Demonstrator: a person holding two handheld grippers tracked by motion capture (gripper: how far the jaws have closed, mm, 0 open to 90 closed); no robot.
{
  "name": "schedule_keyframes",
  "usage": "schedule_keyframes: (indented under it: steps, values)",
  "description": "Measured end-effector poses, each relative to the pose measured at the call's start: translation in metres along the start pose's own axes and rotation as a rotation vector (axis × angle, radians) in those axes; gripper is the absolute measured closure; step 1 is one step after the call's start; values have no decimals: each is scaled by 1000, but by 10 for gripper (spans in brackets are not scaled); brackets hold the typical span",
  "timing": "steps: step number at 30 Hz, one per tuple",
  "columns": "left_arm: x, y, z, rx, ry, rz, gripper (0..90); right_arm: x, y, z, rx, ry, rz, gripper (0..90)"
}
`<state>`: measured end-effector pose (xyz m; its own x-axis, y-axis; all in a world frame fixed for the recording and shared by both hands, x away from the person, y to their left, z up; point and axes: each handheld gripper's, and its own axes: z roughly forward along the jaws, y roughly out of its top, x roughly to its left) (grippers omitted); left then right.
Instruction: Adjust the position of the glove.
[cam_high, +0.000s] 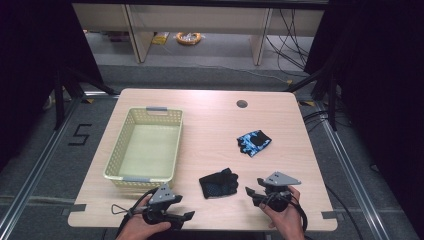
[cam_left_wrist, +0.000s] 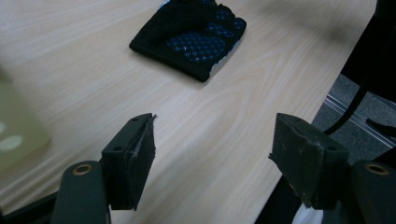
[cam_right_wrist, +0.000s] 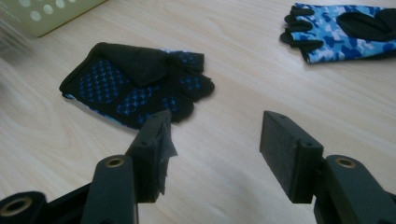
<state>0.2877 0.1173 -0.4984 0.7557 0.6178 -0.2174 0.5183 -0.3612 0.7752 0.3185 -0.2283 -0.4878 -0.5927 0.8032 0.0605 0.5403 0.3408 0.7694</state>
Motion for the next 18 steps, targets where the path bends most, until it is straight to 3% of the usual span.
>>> schedule_keyframes:
  steps: [2,3,5,6,7,9,11,12,13,14,17,18]
  values:
    - [-2,4,5,9,-4,2,324,1,4,5,1,3,-6,462]
    - [-1,6,8,7,-6,30,330,1,6,7,1,12,-6,468]
    - [-4,8,12,12,-9,13,359,2,9,9,5,10,-16,473]
    - [-2,11,14,30,-9,54,370,3,12,13,15,7,-18,495]
    - [-6,15,23,28,-11,27,385,3,14,16,21,15,-19,502]
    - [-10,18,32,31,-28,15,414,4,17,21,19,14,-23,520]
    - [-11,21,34,42,-20,35,424,5,19,25,19,12,-21,534]
    - [-11,24,37,41,-4,78,427,4,21,27,31,15,-32,542]
    - [-11,26,38,47,3,89,430,4,22,30,19,24,-31,547]
    - [-11,27,41,29,12,55,435,4,23,32,23,26,-30,552]
    - [-8,31,43,33,26,82,461,6,26,39,34,30,-38,566]
    - [-9,31,45,39,31,70,472,6,27,41,38,31,-56,573]
